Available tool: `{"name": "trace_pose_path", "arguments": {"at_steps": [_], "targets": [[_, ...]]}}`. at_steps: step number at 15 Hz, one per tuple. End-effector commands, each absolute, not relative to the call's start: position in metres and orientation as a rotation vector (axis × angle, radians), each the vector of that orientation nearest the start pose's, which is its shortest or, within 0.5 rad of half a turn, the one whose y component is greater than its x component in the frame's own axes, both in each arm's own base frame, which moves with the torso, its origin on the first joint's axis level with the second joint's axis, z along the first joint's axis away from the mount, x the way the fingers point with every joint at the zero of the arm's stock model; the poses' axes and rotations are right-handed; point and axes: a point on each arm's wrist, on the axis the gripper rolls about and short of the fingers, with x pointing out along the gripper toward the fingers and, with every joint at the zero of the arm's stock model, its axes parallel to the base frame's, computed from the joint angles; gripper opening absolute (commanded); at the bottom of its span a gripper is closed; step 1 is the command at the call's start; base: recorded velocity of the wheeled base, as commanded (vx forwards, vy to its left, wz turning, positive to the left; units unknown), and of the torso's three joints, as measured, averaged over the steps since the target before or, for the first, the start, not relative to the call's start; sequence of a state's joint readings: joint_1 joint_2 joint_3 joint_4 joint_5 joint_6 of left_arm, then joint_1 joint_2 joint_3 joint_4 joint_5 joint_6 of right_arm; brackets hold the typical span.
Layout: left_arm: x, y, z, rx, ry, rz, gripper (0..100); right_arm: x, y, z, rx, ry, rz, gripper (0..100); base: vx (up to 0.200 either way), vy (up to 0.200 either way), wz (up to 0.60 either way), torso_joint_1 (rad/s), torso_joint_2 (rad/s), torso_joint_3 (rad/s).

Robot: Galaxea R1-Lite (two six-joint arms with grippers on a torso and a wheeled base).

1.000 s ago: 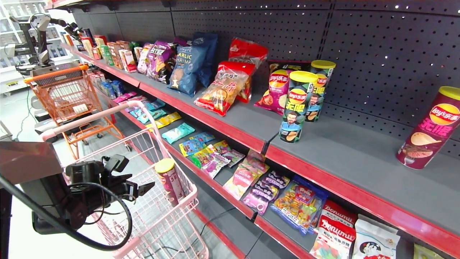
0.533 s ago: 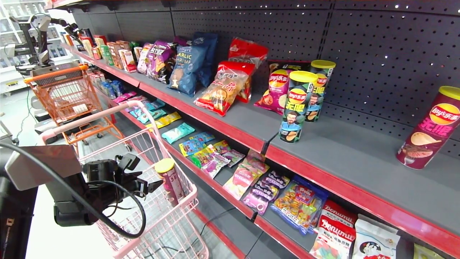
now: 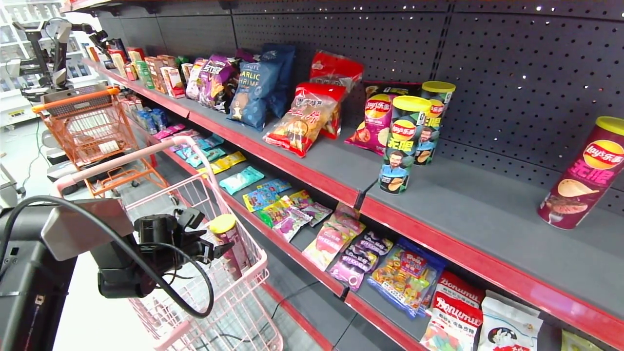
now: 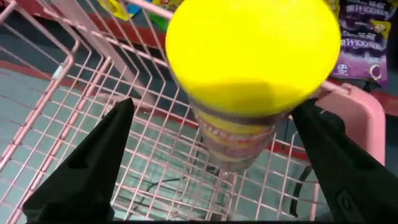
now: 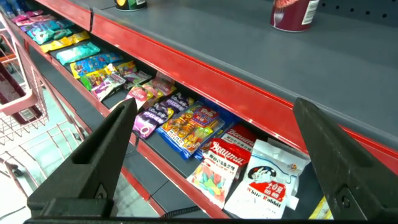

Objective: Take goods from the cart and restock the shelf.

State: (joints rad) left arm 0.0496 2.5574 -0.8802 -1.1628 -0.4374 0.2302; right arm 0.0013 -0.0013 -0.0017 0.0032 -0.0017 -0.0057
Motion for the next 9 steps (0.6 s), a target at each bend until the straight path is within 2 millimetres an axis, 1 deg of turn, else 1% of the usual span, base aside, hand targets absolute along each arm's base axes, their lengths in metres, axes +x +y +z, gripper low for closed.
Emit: {"name": "trace_pose_path", "arguments": {"at_steps": [1,5,9], "targets": [[0.401,0.008,-0.064,0.104,0.435,-0.437,100,-0.023,0.0,0.076,-0.006,0.002,0.0,100,0.0,0.0,0.0,0.0,0.0,0.0],[0.405,-0.001,-0.066,0.108,0.442,-0.459,100,-0.023,0.0,0.076,-0.006,0.002,0.0,100,0.0,0.0,0.0,0.0,0.0,0.0],[0.418,-0.009,-0.064,0.118,0.419,-0.477,100,-0.023,0.0,0.076,-0.006,0.002,0.0,100,0.0,0.0,0.0,0.0,0.0,0.0]]}}
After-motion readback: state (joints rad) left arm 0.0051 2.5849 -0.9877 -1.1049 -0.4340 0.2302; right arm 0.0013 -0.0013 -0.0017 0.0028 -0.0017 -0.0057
